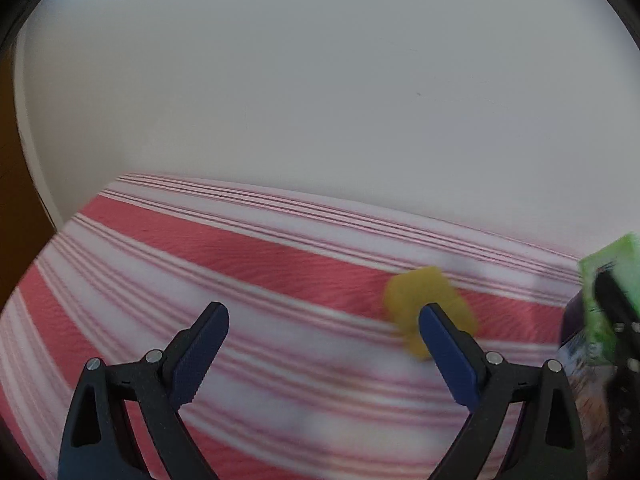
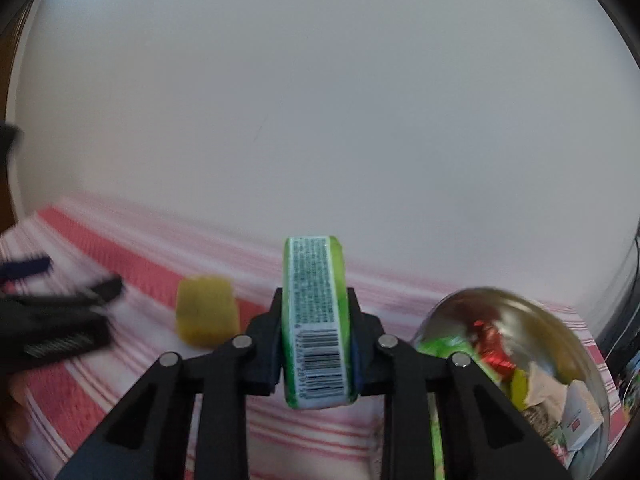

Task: Organize objects
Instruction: 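Grasp the small green box with the right gripper while the left grasps the yellow sponge cake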

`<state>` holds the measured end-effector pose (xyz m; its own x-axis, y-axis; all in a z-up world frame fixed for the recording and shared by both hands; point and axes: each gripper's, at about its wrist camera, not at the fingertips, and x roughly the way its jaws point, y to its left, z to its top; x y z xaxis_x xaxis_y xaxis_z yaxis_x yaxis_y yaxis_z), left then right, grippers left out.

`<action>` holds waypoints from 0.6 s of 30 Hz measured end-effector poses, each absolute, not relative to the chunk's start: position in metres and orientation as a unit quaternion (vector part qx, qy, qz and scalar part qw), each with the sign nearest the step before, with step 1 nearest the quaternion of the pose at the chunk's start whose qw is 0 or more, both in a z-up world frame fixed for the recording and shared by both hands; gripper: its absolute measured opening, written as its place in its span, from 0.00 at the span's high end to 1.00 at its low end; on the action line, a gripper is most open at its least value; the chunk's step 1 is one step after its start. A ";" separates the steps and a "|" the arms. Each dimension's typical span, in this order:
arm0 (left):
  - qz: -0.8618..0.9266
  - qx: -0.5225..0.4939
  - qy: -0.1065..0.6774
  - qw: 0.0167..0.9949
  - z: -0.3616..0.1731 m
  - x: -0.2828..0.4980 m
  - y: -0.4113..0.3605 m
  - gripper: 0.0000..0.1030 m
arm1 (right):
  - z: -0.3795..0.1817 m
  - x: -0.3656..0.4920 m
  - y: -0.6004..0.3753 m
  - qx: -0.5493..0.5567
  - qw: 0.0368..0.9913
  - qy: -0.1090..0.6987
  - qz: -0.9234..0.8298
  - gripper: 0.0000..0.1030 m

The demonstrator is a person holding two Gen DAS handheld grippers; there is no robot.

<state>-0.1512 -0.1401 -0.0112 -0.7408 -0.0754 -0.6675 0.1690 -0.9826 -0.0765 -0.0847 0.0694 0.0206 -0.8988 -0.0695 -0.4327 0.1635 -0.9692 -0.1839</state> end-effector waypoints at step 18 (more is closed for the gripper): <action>-0.899 0.428 0.042 0.079 -0.051 -0.222 -0.088 0.41 | 0.035 -0.105 0.102 0.203 -0.012 0.039 -0.978 0.75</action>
<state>-0.2223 -0.0876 -0.0509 -0.6211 -0.1055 -0.7766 0.1770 -0.9842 -0.0078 -0.1049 0.1020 0.0350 -0.9172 0.0382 -0.3966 -0.0068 -0.9967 -0.0803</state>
